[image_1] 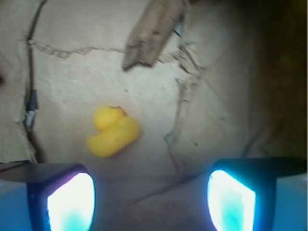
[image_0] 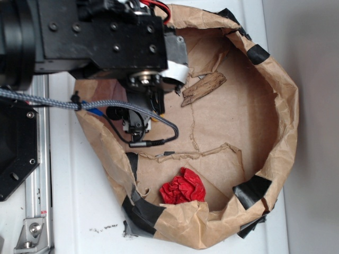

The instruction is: Grab the yellow duck.

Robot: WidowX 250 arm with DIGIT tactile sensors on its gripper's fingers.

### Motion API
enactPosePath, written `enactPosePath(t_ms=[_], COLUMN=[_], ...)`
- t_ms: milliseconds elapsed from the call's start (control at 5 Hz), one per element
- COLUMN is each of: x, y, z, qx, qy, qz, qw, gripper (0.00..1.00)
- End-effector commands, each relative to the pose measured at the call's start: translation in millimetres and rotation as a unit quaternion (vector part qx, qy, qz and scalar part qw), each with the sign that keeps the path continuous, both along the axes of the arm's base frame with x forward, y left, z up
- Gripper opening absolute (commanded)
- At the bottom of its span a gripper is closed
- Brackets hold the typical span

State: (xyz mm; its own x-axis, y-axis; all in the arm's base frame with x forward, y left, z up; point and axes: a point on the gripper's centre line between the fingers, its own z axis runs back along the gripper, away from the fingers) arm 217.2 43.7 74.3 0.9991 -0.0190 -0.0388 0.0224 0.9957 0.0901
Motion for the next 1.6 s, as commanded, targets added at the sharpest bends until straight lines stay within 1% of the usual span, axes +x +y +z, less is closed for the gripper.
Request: enactPosePath(t_ms=[0, 200, 400, 600, 800, 1000, 1400], x=[11, 18, 26, 31, 32, 31, 26], y=[5, 2, 4, -22, -43, -48, -51], z=[-1, -7, -22, -39, -44, -37, -30], qx=[0.004, -0.001, 0.005, 0.021, -0.004, -0.021, -0.030], qy=[-0.036, -0.043, -0.035, -0.036, -0.038, -0.048, -0.048], qz=[0.047, 0.050, 0.053, 0.029, 0.004, 0.004, -0.013], qw=[0.998, 0.998, 0.998, 0.999, 0.999, 0.999, 0.998], gripper=[1.00, 1.00, 1.00, 1.00, 1.00, 0.00, 0.00])
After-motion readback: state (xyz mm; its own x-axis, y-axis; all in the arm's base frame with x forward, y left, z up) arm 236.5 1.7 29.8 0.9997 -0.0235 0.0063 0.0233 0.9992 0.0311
